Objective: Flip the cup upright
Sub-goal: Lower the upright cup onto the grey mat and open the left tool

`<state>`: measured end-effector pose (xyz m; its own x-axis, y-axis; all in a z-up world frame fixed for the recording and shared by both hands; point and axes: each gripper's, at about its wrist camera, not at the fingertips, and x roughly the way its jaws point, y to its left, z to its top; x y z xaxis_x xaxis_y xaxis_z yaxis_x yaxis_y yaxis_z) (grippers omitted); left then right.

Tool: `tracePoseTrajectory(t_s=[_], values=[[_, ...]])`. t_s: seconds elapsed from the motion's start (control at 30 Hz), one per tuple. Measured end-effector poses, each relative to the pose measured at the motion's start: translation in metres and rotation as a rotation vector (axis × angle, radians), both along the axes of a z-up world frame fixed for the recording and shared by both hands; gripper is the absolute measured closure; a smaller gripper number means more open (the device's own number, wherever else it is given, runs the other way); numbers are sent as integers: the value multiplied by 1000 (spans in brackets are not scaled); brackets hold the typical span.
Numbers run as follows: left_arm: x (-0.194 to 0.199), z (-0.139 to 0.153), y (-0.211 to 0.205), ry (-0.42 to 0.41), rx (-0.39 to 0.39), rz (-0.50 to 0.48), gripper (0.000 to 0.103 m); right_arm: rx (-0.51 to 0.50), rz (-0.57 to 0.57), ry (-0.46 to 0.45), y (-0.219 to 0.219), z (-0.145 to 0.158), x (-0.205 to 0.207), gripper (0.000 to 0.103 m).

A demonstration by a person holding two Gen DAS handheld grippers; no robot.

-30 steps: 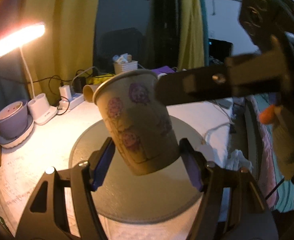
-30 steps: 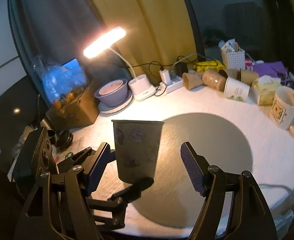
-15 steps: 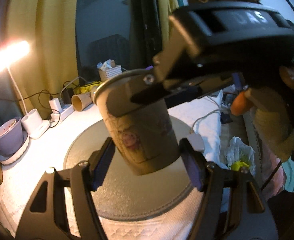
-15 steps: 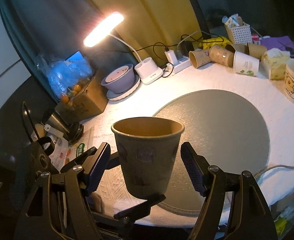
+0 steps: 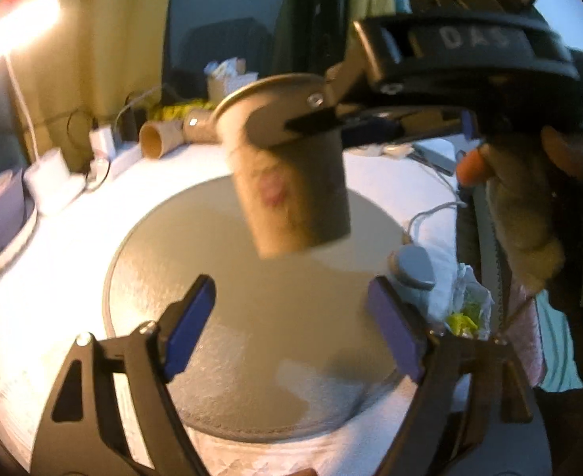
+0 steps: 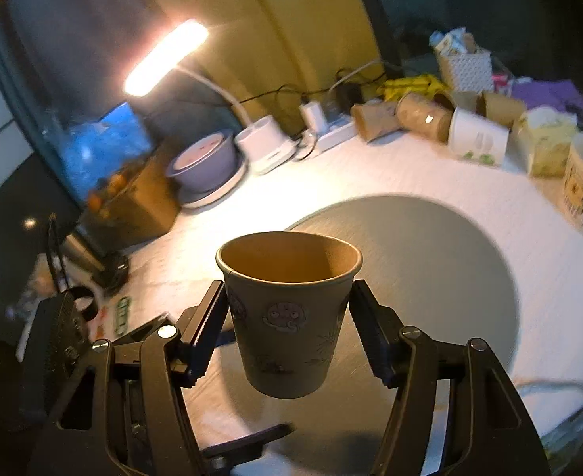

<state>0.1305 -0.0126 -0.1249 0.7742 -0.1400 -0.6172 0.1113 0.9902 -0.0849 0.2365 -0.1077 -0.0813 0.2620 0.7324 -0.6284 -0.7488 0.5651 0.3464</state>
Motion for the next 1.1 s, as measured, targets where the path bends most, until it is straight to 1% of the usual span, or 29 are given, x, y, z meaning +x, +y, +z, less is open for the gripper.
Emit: tracePoseTrajectory(t_s=[0.1, 0.23, 0.33, 0.43, 0.6, 0.67, 0.87, 1.0, 1.1], values=[[5, -4, 15, 41, -44, 46, 22, -37, -34, -59, 9, -5, 16, 37], [10, -6, 35, 66, -86, 103, 22, -95, -66, -147, 23, -18, 38, 37], [15, -9, 52, 89, -112, 156, 22, -101, -73, -178, 29, -25, 48, 37], [19, -10, 63, 110, -129, 194, 22, -118, -80, -235, 38, -30, 56, 37], [21, -9, 76, 111, -146, 250, 22, -119, -102, -320, 46, -37, 60, 37], [21, -9, 79, 113, -158, 266, 22, -124, -104, -338, 47, -41, 57, 37], [22, -12, 86, 130, -187, 296, 22, -134, -125, -345, 40, -52, 49, 37], [17, -11, 84, 126, -189, 300, 22, -133, -142, -355, 34, -54, 39, 36], [12, -9, 84, 122, -189, 307, 22, -148, -149, -345, 31, -56, 34, 36]])
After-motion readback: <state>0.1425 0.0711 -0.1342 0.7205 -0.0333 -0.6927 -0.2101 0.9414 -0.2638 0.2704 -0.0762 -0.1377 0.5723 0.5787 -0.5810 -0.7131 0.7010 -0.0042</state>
